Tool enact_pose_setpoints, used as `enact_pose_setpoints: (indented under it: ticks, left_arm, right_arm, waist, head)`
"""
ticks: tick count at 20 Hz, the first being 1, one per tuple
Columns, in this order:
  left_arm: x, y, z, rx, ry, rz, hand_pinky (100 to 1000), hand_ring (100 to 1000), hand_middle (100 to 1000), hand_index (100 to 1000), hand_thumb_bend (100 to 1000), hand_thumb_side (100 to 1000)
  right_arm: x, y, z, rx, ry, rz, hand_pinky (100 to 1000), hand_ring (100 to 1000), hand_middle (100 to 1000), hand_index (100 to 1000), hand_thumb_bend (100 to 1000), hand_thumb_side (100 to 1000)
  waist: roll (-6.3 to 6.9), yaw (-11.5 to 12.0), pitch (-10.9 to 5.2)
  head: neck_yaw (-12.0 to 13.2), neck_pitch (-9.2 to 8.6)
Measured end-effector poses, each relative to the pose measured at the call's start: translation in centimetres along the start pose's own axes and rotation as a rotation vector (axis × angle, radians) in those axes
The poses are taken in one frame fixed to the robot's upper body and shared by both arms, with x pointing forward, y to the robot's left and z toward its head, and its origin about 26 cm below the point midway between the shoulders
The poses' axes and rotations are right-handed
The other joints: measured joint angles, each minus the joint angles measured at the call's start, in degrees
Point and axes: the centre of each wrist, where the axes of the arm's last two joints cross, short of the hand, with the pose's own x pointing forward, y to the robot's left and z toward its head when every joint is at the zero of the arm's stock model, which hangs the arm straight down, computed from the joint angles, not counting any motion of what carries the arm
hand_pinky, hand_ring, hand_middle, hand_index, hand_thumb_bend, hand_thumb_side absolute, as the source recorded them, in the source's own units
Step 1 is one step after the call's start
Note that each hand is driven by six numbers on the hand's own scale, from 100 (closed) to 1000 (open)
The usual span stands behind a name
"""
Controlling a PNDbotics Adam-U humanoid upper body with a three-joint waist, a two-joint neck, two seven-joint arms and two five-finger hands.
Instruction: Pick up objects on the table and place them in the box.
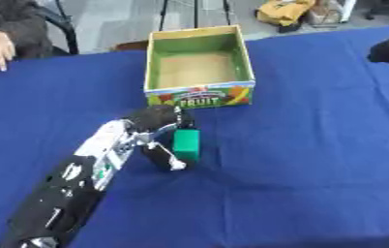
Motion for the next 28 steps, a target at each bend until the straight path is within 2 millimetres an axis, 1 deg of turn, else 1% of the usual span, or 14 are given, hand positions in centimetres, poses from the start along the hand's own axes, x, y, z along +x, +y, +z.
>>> enact_pose_setpoints:
  ticks: [1,2,3,7,10,14,17,22,25,26,27,28]
  left_arm:
    - [0.0,-0.1,0.0,0.004,-0.001,0.006,263,343,308,510,357,251]
    - [-0.1,-0.1,0.0,0.006,-0.001,0.015,250,331,293,494,342,252]
    - [-0.1,-0.2,0.0,0.010,-0.002,0.024,231,313,268,467,304,251]
    - [-0.3,-0.2,0.3,0.026,-0.006,0.081,214,292,233,426,221,268]
    - [-0.5,0.4,0.6,0.051,-0.009,0.124,209,285,221,413,189,282]
    - [-1.8,2.3,2.0,0.091,0.000,0.207,207,282,216,408,187,273]
    - [-2.7,3.9,3.1,0.122,0.021,0.237,208,284,219,411,199,256]
    - [-4.1,6.7,4.1,0.190,0.072,0.218,214,289,227,419,222,230]
    - [-5.1,8.2,4.2,0.237,0.117,0.196,226,301,240,431,234,224]
    - [-5.5,8.6,4.3,0.253,0.136,0.192,233,306,244,436,143,236]
    - [-6.0,9.0,4.3,0.273,0.159,0.190,236,309,248,439,236,223]
    - [-6.5,9.4,4.4,0.292,0.182,0.190,237,310,249,441,234,223]
  right_arm:
    - [0.0,0.0,0.0,0.000,0.000,0.000,720,675,554,613,100,864]
    - [0.0,0.0,0.0,0.000,0.000,0.000,720,675,554,613,100,864]
    - [0.0,0.0,0.0,0.000,0.000,0.000,720,675,554,613,100,864]
    - [0.0,0.0,0.0,0.000,0.000,0.000,721,675,554,613,100,864]
    - [0.0,0.0,0.0,0.001,0.000,0.000,721,676,554,613,100,863]
    - [0.0,0.0,0.0,0.001,0.000,0.000,721,676,554,613,100,863]
    - [0.0,0.0,0.0,0.001,0.000,0.000,721,676,554,613,100,864]
    - [0.0,0.0,-0.1,0.008,-0.002,0.000,721,676,554,613,100,867]
    - [0.2,0.2,-0.5,0.025,-0.013,-0.001,721,676,553,612,100,871]
    - [0.3,0.3,-0.6,0.031,-0.015,-0.001,721,676,553,612,100,873]
    - [0.3,0.4,-0.7,0.040,-0.018,-0.003,721,676,553,612,100,875]
    - [0.4,0.5,-0.9,0.049,-0.022,-0.004,721,676,552,611,100,876]
  waist:
    - [0.00,0.00,0.00]
    - [0.00,0.00,0.00]
    - [-0.01,0.00,0.01]
    - [-0.01,0.00,0.02]
    - [0.00,0.00,0.02]
    - [0.25,0.00,0.02]
    - [0.32,-0.25,0.02]
    - [0.85,-1.09,0.38]
    - [1.60,-2.42,1.06]
    - [1.95,-2.86,1.33]
    - [2.29,-3.43,1.64]
    - [2.64,-4.03,2.00]
  head:
    - [0.00,0.00]
    - [0.00,0.00]
    - [0.00,0.00]
    - [0.00,0.00]
    - [0.00,0.00]
    - [-0.01,0.00]
    - [-0.03,0.00]
    - [0.01,-0.07]
    - [0.37,-0.32]
    - [0.57,-0.60]
    - [0.83,-0.78]
    - [1.10,-1.11]
